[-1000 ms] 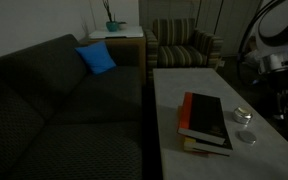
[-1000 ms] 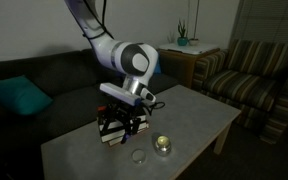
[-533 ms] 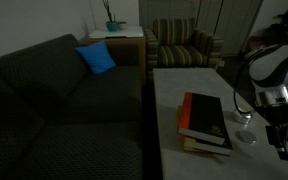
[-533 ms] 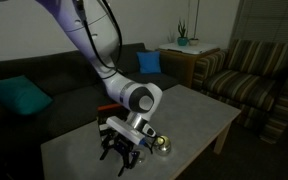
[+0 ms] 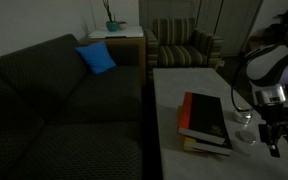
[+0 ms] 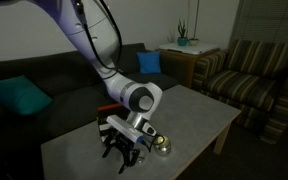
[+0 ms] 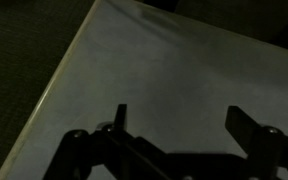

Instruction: Pick the lid and put it on top of the bottle

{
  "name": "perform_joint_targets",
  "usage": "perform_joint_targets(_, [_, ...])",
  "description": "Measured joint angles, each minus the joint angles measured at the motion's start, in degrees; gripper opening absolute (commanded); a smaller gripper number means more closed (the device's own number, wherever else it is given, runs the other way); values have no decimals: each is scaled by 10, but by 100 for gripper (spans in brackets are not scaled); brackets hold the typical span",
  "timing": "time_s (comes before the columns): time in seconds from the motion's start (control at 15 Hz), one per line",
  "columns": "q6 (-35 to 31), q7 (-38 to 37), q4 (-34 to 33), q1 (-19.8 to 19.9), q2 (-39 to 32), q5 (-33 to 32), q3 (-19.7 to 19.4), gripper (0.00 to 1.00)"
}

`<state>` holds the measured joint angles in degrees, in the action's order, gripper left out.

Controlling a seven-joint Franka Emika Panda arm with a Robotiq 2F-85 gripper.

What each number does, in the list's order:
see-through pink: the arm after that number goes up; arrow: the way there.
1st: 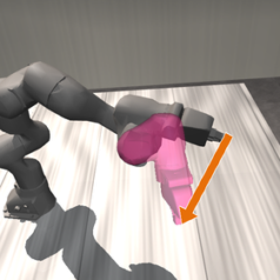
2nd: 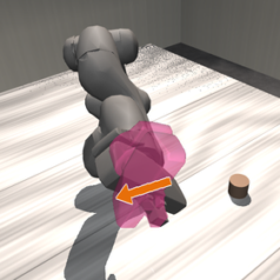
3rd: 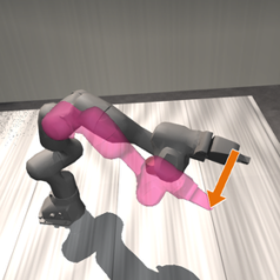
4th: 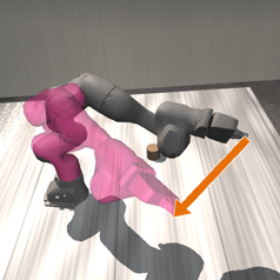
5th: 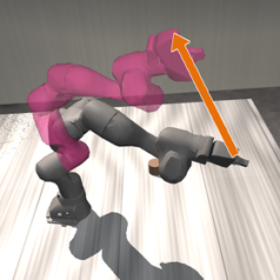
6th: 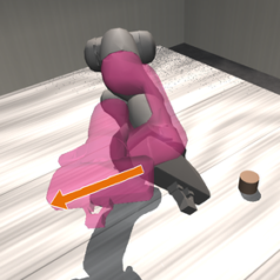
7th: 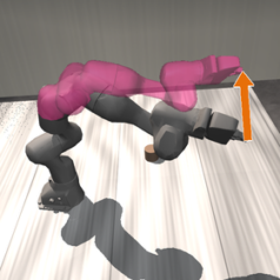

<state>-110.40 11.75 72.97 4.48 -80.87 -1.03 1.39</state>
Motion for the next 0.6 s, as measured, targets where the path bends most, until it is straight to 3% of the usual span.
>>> perform_joint_targets(0.6, [-7, -20, -54, 0, -39, 14, 7, 100])
